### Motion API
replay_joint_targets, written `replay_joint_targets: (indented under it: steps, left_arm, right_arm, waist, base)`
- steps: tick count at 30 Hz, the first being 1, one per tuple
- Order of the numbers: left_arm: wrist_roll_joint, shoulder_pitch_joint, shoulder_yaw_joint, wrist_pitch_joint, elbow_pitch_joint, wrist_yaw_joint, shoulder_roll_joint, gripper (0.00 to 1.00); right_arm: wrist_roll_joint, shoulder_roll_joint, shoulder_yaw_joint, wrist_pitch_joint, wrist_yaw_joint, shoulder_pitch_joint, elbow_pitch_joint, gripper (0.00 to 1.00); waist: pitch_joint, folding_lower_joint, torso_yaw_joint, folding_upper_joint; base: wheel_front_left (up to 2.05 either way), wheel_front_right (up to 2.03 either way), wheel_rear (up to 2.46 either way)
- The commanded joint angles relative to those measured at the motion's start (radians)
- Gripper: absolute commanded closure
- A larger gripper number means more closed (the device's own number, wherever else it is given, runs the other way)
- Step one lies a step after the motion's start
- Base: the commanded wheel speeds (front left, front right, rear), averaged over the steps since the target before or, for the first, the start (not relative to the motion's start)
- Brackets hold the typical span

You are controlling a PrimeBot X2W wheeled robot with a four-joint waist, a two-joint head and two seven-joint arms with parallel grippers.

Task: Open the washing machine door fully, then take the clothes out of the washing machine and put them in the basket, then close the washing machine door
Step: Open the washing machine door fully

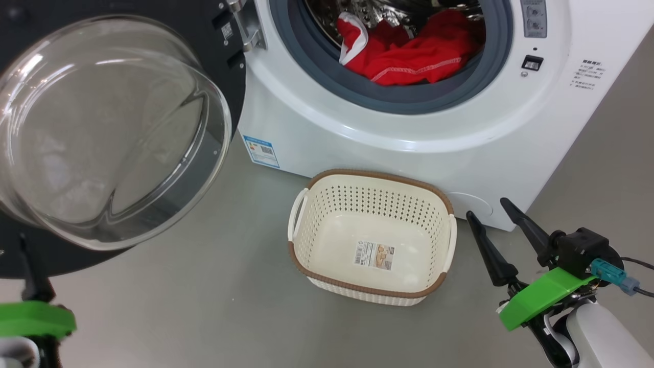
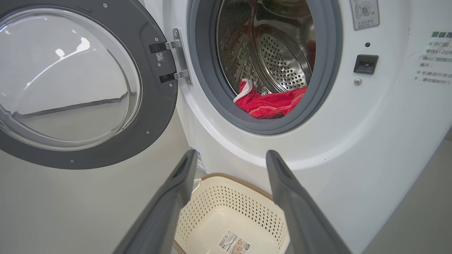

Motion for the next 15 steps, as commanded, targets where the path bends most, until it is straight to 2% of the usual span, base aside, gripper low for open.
replay_joint_targets:
  steps: [1,9,15]
  left_arm:
    - [-0.016,0.035,0.002,-0.009,-0.057,-0.003,0.037,0.0]
    - [-0.064,0.186,-0.105,-0.009,-0.195,-0.003,0.02,0.0]
    - [-0.094,0.236,-0.169,-0.009,-0.232,-0.003,0.02,0.0]
  right_arm:
    - [0.002,-0.005,0.021,-0.012,0.002,0.019,-0.022,0.0]
    - [0.002,0.003,0.001,-0.012,0.002,0.052,-0.033,0.0]
    - [0.002,0.006,-0.014,-0.012,0.002,0.075,-0.038,0.0]
  waist:
    - [-0.017,0.0,-0.005,0.0]
    - [-0.048,0.0,-0.053,0.0]
    - [-0.058,0.0,-0.101,0.0]
  base:
    - [0.0,0.0,0.0]
    - [0.0,0.0,0.0]
    - [0.0,0.0,0.0]
